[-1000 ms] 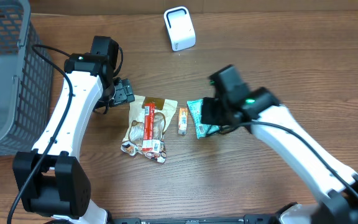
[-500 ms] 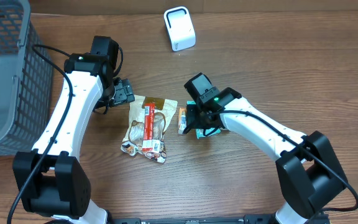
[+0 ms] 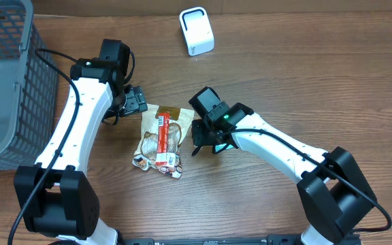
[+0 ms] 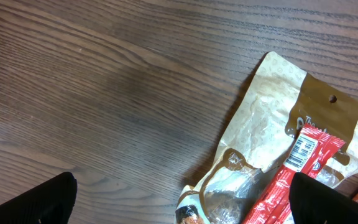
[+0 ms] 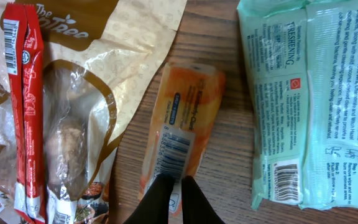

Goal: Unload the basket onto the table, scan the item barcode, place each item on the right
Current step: 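Lower the right gripper and grasp the orange tissue pack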

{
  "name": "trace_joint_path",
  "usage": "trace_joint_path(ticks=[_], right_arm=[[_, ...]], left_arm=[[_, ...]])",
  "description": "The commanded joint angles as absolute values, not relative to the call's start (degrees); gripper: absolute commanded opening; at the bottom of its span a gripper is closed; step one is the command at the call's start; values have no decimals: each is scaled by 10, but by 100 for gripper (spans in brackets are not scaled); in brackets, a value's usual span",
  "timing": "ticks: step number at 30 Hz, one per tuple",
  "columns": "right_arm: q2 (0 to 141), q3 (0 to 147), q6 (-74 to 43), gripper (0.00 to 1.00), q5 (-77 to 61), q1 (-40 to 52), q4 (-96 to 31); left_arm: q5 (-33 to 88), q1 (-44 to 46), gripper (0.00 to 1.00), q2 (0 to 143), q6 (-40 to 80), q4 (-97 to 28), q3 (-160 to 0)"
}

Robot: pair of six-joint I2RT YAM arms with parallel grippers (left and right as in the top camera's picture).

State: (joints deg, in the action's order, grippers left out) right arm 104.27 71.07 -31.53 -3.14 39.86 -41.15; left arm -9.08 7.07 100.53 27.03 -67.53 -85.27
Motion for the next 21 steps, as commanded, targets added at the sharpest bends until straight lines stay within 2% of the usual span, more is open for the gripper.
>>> trace_joint_path(ticks=[1,15,21], right_arm=[[1046,719,-317,9,-16,398,-405],[1036,757,-317,12,-4,396,-399],[1034,756,-317,12,67,396,-431]], left_arm=[[-98,69,100,1006,270,-674,-865],[-98,69,100,1006,270,-674,-865],[-98,69,100,1006,270,-674,-865]])
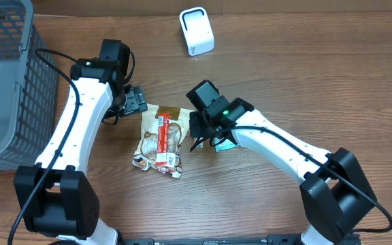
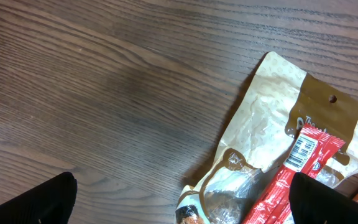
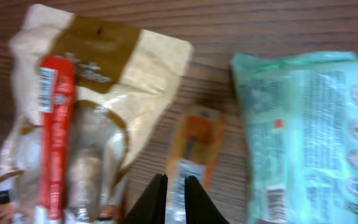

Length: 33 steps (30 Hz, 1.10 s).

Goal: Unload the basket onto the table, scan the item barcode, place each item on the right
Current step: 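Lower the right gripper and grasp the orange tissue pack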

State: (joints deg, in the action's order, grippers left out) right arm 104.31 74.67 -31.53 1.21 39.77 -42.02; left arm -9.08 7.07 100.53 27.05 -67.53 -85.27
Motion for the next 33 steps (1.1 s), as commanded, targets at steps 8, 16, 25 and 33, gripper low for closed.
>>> trace_joint_path(ticks=[8,16,25,33], right_arm=[[1034,727,-322,12,79,396,-435],[1036,711,-333,12,32,397,-423],[1036,690,-332,12,21,397,-400],[1036,685,-332,13,35,397,-390]], left_arm=[[-98,69,100,1006,270,-674,-865],[-98,69,100,1006,270,-674,-865],[-98,69,99,1006,270,-674,-865],[-98,69,100,1006,270,-674,-865]])
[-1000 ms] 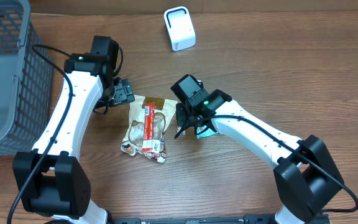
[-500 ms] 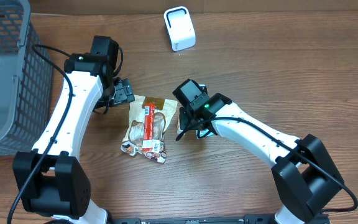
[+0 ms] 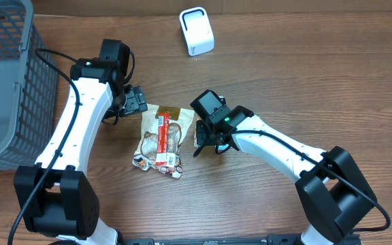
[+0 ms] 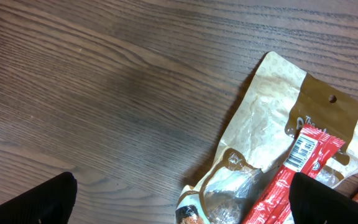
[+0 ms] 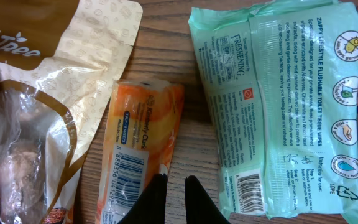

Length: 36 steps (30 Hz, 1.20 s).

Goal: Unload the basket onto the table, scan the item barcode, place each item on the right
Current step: 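Lower the right gripper and grasp the orange tissue pack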

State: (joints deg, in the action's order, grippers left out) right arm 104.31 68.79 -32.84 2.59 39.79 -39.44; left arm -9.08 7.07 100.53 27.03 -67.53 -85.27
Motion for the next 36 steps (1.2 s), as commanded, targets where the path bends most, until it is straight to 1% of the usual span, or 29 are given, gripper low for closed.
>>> trace_joint_path(ticks=[1,10,14,16,21,23,30,36], right_arm=[[1036,685,-333,13,33,397,-390],[1036,685,-333,13,-44,397,-348],[1036,685,-332,14,-46,397,-345],[1036,684,-332,16,-46,397,-345],[1036,685,-332,29,-46,397,-343],[1036,684,-332,31,-46,397,-341],[1037,684,-333,33,-46,397,-338],[1037,659,-368,33,-46,396,-307]], left_arm=[[-98,69,100,1006,270,-674,-865],[-98,69,100,1006,270,-674,-865],[-98,69,100,1006,270,-674,-865],[-98,69,99,1006,270,-674,-865],[-98,69,100,1006,270,-674,-865],[-98,69,100,1006,270,-674,-865],[-98,69,100,1006,270,-674,-865],[-98,69,100,1006,270,-674,-865]])
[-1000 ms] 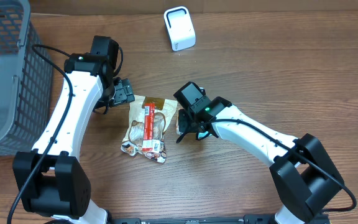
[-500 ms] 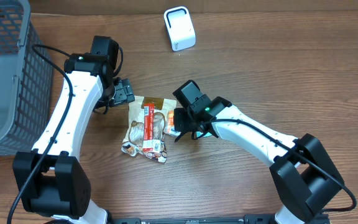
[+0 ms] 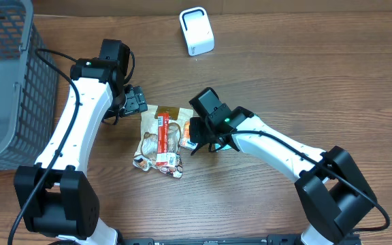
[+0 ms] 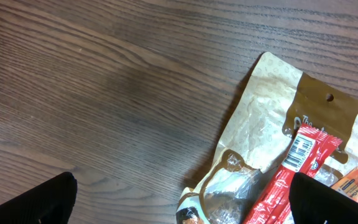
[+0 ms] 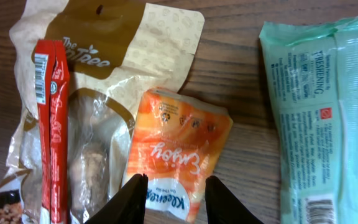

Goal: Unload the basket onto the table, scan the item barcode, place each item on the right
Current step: 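Lower the right gripper and grasp the orange tissue pack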

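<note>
The orange Kleenex packet (image 5: 180,144) lies printed face up, its left edge resting on the tan snack bag (image 5: 107,74); no barcode shows on it. My right gripper (image 5: 177,182) is open, with one finger on each side of the packet's near end. In the overhead view the right gripper (image 3: 197,140) sits just right of the tan bag (image 3: 156,139). The left gripper (image 4: 180,180) hangs open over bare wood at the bag's upper left corner, holding nothing. The white scanner (image 3: 196,30) stands at the table's far edge.
A red stick sachet (image 5: 50,118) with its barcode showing lies on the tan bag. A green wipes pack (image 5: 331,118) lies to the right of the orange packet. A grey wire basket (image 3: 5,82) fills the left edge of the table.
The orange packet showed its barcode side and lay beside the tan bag; now its printed front is up and it overlaps the bag. My right gripper has opened and straddles it. The left arm is unchanged.
My right gripper was shut at the barcode end of the orange packet. Then it was farther back over the packet, still shut. Then it stood between packet and wipes, barely parted. Now it is open, and the packet lies turned over, farther left.
</note>
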{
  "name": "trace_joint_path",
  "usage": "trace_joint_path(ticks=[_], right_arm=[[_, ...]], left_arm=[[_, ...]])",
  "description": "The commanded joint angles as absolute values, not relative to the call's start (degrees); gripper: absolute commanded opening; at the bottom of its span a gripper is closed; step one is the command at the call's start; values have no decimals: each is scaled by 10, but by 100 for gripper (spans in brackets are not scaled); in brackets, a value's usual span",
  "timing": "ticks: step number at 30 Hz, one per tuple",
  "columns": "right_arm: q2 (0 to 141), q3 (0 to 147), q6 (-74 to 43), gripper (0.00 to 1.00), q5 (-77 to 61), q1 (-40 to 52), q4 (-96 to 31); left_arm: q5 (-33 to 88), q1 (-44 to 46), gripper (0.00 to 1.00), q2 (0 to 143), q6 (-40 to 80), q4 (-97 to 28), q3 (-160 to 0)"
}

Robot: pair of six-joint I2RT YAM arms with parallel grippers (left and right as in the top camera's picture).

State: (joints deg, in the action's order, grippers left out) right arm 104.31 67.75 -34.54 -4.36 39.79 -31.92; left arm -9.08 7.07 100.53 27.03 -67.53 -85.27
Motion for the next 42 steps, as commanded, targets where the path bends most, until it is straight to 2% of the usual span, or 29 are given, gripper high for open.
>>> trace_joint_path(ticks=[1,9,27,30,37,42], right_arm=[[1037,652,-370,33,-46,396,-298],[1037,611,-397,33,-46,396,-242],[1037,584,-448,31,-25,396,-212],[1037,567,-452,25,-27,396,-183],[1037,547,-468,24,-27,396,-157],[1039,547,-484,15,-26,396,-157]], left_arm=[[-98,69,100,1006,270,-674,-865],[-98,69,100,1006,270,-674,-865],[-98,69,100,1006,270,-674,-865],[-98,69,100,1006,270,-674,-865],[-98,69,99,1006,270,-674,-865],[-98,69,100,1006,270,-674,-865]])
